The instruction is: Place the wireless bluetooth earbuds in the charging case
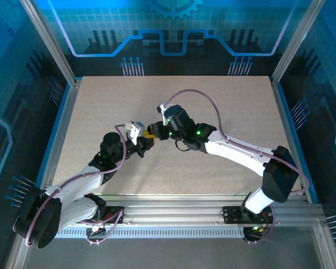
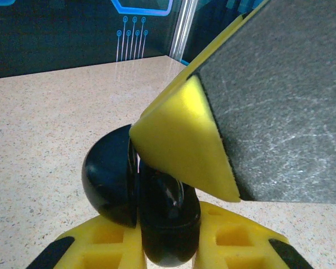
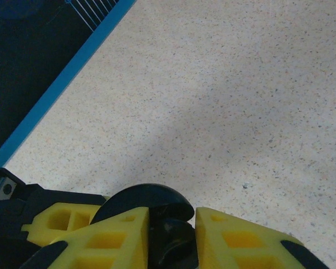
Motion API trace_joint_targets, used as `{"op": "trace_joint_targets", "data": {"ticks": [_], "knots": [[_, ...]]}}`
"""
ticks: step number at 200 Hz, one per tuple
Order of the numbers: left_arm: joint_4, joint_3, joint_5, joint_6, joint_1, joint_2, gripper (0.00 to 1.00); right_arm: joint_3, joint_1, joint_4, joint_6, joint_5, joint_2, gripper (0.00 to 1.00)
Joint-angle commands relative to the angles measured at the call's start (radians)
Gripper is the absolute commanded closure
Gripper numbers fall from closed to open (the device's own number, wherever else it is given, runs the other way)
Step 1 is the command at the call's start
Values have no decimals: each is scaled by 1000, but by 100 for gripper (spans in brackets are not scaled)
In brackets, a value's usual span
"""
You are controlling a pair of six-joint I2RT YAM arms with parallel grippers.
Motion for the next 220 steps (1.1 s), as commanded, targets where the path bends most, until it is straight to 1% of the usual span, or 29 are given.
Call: {"op": "trace_joint_targets", "data": {"ticks": [1,35,78,173,220], "knots": [[29,9,-1,17,7,-23,88,-19,1,41,41,-76,-13,70],[29,12,-1,18,7,-24,88,-24,-9,50,56,-99,-18,65],[27,14,1,18,7,-23,88,-24,-13,48,70,-98,-23,60],[28,10,3,20,6,-24,88,-38,-33,60,100,-92,-57,52],[32,4,7,17,6,-35,88,-49,-44,79,119,-113,-67,51]]}}
